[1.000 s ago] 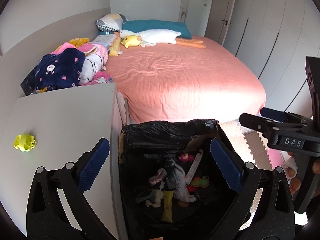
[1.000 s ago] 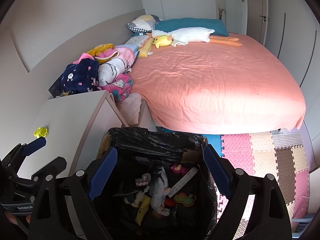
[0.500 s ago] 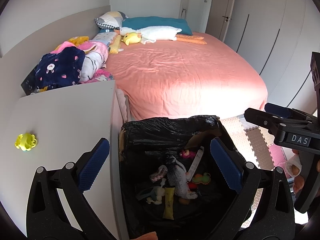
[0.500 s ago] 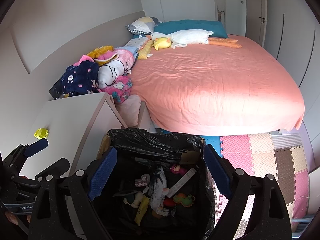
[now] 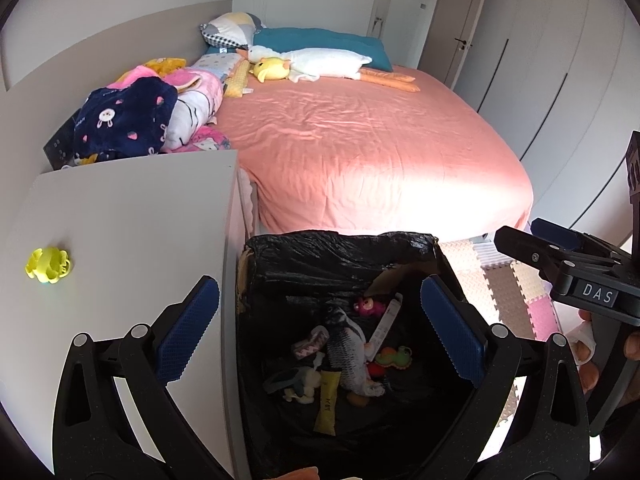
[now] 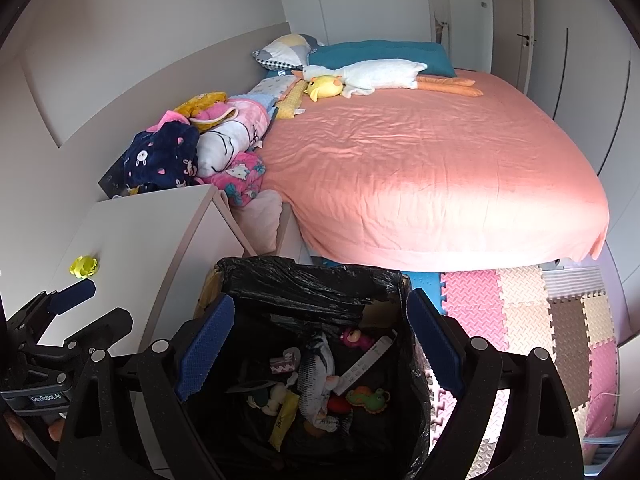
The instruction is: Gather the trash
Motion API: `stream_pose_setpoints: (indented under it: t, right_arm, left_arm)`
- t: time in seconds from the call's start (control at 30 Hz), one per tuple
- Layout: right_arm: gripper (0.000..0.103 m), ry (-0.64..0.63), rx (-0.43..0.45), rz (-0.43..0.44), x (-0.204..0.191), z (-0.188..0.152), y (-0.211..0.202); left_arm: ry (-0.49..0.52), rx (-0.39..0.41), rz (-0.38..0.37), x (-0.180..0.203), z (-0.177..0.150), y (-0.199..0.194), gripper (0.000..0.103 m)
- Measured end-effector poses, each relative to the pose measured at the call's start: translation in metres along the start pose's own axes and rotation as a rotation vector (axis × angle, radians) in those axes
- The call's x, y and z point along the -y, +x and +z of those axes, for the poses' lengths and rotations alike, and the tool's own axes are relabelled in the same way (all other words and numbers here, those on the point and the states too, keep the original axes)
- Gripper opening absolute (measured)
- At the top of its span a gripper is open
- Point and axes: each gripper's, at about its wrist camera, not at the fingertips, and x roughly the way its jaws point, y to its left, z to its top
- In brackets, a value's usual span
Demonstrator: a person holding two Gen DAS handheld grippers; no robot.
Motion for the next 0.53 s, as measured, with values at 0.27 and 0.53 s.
stream_pose_setpoints:
  t: [0.27,0.53]
  right_arm:
    - [0.088,-0.001,0.001,0.001,-0.0004,0.0003,-0.0008]
    - [0.088,-0.001,0.000,0.000,-0.0008,0.0000,-0.0009]
  left_arm:
    - [0.001,0.015,0.051,-0.0007,-0.0032,-0.0039,0.098]
    - [-0.008,0.007,0.052,-0.0046,-0.0021,-0.0037,0.098]
